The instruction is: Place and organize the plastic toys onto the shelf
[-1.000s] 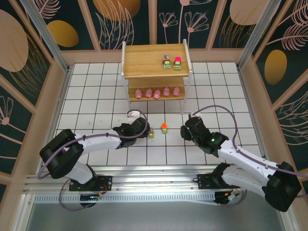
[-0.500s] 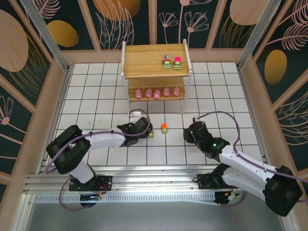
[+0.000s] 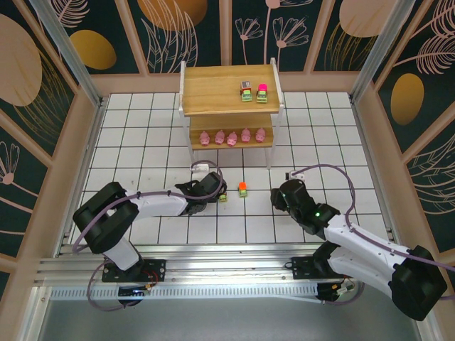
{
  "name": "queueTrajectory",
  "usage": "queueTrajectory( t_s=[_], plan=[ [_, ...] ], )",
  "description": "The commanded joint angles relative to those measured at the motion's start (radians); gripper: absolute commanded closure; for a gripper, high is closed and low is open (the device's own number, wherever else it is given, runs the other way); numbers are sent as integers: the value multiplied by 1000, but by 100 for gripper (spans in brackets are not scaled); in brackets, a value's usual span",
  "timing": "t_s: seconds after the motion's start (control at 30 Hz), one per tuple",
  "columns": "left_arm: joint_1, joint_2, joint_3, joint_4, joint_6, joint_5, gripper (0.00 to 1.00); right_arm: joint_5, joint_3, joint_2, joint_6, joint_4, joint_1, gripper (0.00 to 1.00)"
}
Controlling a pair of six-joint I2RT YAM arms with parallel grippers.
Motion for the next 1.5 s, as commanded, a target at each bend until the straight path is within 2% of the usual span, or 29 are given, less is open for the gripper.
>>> queueTrajectory(
  t_s=[0.0, 0.27, 0.57, 1.27, 1.47],
  plan=[
    [0, -25, -42, 11, -5, 31, 32, 5, -18, -12, 13, 28, -4, 55],
    [1, -131, -83, 35, 18, 25, 31, 2, -18, -7, 10, 32, -5, 55],
    [1, -30, -27, 0, 20, 21, 32, 1, -18, -9, 10, 31, -5, 55],
    [0, 41, -37, 49, -3, 30, 43, -2, -18, -9, 9, 34, -5, 55],
    [1, 43, -41, 57, -3, 32, 53, -1, -19, -6, 8, 35, -5, 55]
  ],
)
